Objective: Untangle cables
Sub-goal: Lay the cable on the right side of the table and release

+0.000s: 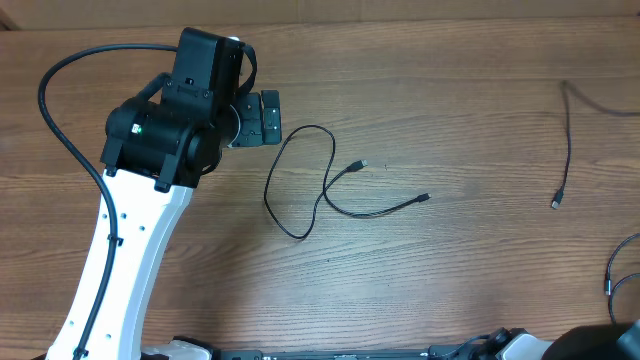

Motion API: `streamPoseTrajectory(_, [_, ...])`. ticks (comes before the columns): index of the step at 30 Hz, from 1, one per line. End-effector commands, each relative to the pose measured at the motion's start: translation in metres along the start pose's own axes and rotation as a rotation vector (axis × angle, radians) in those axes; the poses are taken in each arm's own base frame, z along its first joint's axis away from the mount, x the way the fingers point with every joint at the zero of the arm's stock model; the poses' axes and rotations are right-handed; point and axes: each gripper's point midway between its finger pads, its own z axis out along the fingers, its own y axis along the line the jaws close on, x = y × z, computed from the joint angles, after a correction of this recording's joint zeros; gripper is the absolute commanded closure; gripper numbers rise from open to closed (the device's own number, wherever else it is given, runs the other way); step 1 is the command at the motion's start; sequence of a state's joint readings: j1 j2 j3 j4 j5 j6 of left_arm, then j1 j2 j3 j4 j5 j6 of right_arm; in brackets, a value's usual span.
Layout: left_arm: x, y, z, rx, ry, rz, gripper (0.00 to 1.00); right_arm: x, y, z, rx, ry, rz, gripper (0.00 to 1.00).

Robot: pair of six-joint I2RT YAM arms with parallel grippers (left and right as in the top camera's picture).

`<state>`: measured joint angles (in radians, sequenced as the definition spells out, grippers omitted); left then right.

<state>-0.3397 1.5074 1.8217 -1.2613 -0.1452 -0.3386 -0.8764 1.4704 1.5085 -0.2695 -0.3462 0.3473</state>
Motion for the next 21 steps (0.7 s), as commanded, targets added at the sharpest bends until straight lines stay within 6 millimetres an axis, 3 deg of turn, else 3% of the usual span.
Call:
streamPoseTrajectory(1, [-0.003,-0.002,-0.004,0.012,-0.011,-0.016,0.00,0.022,-0.022,0.017,0.060,0.077,0.001,0.96])
streamPoseTrajectory(5, [-0.003,-0.002,-0.004,0.012,-0.012,-0.016,0.00,0.067,-0.051,0.032,0.137,0.220,0.059,0.96])
streamPoseTrajectory(11, [-0.003,-0.002,-0.004,0.012,-0.012,-0.016,0.00,0.120,-0.101,0.038,0.332,0.373,0.105,0.96])
streamPoseTrajectory(16, [-0.003,-0.002,-0.004,0.012,-0.012,-0.016,0.00,0.153,-0.118,0.042,0.371,0.473,0.137,0.96])
streamPoseTrajectory(21, [-0.003,-0.002,-0.004,0.012,-0.012,-0.016,0.00,0.171,-0.113,0.048,0.354,0.526,0.110,0.96])
